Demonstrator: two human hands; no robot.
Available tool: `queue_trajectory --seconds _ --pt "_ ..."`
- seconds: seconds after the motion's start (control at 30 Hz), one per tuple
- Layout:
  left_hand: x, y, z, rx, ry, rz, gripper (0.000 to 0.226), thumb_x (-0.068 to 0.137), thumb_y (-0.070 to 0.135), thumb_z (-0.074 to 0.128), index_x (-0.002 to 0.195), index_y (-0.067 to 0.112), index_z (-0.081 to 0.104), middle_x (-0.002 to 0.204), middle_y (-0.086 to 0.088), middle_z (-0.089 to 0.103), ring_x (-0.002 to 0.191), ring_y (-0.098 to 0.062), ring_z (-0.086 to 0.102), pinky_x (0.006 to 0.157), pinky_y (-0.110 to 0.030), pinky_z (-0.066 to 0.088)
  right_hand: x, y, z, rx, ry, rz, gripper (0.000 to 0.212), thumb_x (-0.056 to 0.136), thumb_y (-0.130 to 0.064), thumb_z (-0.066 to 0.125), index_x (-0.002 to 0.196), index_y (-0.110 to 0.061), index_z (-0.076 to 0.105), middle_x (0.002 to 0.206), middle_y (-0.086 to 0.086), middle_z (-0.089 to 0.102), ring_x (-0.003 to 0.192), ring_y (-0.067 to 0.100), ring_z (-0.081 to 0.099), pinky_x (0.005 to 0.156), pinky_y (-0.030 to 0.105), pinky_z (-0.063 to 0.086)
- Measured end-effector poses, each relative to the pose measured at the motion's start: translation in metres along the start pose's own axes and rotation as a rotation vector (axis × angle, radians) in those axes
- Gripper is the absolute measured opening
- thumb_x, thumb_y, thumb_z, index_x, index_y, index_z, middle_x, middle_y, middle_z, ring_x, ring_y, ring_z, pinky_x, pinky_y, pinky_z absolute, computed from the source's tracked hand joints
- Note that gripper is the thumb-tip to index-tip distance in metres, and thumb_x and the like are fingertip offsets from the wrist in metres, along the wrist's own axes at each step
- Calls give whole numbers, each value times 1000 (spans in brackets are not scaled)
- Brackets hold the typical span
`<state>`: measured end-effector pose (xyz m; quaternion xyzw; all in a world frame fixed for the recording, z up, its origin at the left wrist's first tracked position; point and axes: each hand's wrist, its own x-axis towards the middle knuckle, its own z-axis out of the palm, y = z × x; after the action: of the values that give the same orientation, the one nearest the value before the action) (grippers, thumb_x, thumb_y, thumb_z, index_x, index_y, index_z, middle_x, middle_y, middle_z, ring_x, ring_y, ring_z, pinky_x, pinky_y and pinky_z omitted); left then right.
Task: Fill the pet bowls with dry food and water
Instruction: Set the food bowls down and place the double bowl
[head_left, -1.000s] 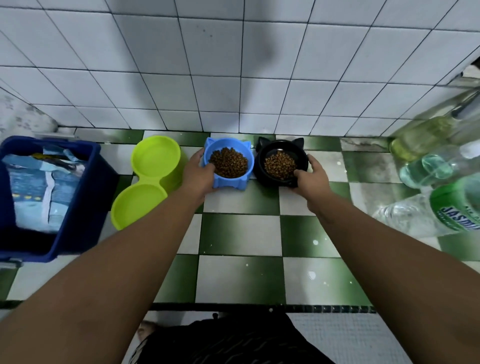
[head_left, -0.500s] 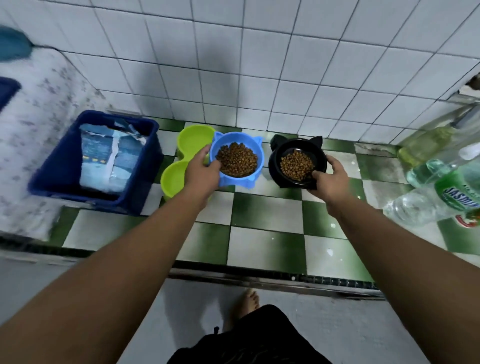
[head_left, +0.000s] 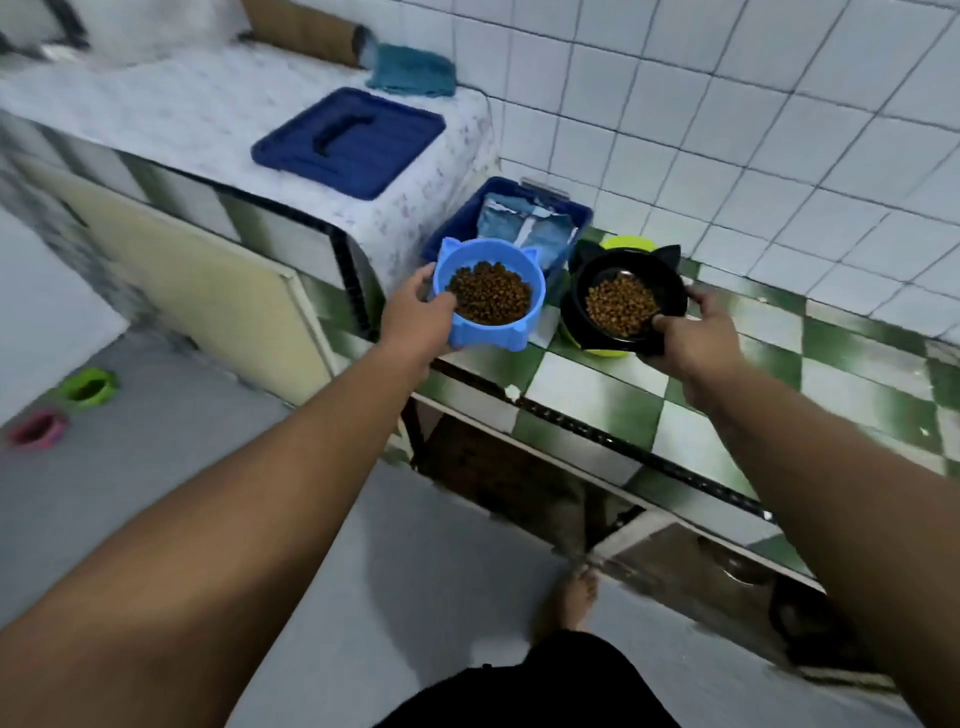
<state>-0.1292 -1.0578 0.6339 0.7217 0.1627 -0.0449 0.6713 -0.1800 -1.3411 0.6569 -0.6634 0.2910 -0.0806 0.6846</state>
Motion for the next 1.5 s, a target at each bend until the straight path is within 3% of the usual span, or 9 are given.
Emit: queue_trajectory --seconds 0.13,0.27,0.33,0.47,0.6,0.8,1.0,1.2,1.5 --pt "-27 -17 -101 0 195 -10 39 97 14 58 132 31 62 120 -8 66 94 -29 71 66 -49 65 -42 12 77 -73 -154 -5 52 93 0 56 137 -27 45 109 9 57 86 25 62 62 39 61" --pt "-46 -43 -196 -103 341 -77 36 97 14 57 125 37 61 112 -14 71 80 -27 73 59 -41 63 -79 25 160 -152 -309 -4 50 94 -3 58 136 -26 45 119 5 58 97 24 63 56 32 57" --pt "-53 -56 -239 -144 435 -103 35 99 12 57 125 36 60 103 -14 71 75 -23 73 56 -37 62 -95 33 202 -174 -407 34 50 95 -2 57 137 -27 45 117 4 54 94 22 62 62 35 61" --pt "-59 -83 -316 -230 633 -171 37 99 8 58 128 32 58 93 -10 66 77 -26 69 52 -36 59 -116 57 288 -244 -606 69 55 94 0 58 141 -26 44 124 2 47 115 30 56 89 53 57" --pt "-49 -100 -367 -268 783 -185 37 98 7 61 126 31 58 88 -5 70 74 -23 69 54 -36 61 -123 76 375 -250 -735 167 61 97 1 56 147 -29 39 126 4 42 111 27 53 87 49 59" --pt "-22 -105 -433 -320 934 -221 32 101 5 54 121 30 58 103 -12 70 81 -25 70 58 -38 63 -123 91 501 -434 -889 127 57 92 -7 61 138 -38 45 131 5 52 109 28 62 84 49 60" --pt "3 -121 -509 -359 1090 -240 39 100 3 52 130 27 61 90 0 70 78 -22 71 67 -42 63 -136 95 615 -517 -977 158 58 97 -1 55 144 -33 40 139 9 49 112 30 61 72 40 61" --pt "48 -163 -601 -424 1176 -272 36 100 4 55 133 19 55 90 -6 68 77 -23 70 62 -41 62 -167 132 737 -553 -983 195 59 97 0 54 145 -32 39 128 7 45 111 32 57 83 55 58" --pt "163 -251 -767 -455 1129 -407 34 94 2 64 121 16 50 97 -16 68 70 -21 68 62 -41 62 -186 227 936 -629 -923 169 49 100 -9 52 141 -32 40 131 3 41 113 30 51 78 50 60"
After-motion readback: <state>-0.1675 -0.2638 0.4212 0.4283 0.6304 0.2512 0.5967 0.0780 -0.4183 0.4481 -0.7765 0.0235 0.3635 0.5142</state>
